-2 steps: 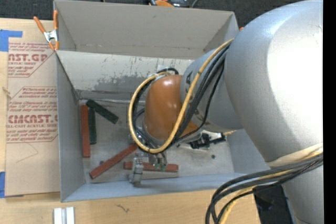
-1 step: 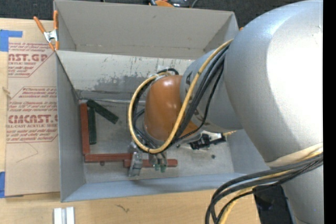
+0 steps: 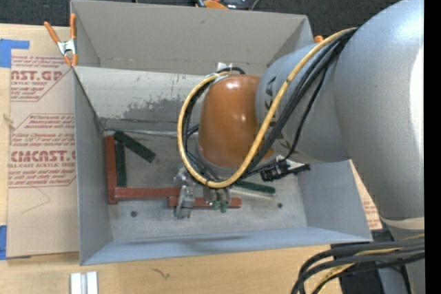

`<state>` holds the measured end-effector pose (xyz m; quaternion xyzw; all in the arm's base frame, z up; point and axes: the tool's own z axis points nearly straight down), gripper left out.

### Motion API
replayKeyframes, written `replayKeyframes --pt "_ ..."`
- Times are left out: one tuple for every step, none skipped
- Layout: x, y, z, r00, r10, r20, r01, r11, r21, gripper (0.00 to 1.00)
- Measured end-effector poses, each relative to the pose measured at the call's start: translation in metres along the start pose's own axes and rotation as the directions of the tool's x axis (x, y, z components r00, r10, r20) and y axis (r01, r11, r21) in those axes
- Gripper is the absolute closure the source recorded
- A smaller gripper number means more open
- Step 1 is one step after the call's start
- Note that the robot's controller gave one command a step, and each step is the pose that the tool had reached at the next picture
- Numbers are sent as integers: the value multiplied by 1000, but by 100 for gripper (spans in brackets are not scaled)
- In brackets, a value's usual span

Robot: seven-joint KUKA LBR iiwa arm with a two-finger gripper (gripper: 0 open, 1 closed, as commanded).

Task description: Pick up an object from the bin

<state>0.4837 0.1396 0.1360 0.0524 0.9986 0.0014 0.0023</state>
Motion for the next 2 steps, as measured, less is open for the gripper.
replayKeyframes --pt "0 1 -16 1000 -1 -3 1 1000 1 100" --pt "0 2 -30 1000 -2 -4 2 1000 1 100"
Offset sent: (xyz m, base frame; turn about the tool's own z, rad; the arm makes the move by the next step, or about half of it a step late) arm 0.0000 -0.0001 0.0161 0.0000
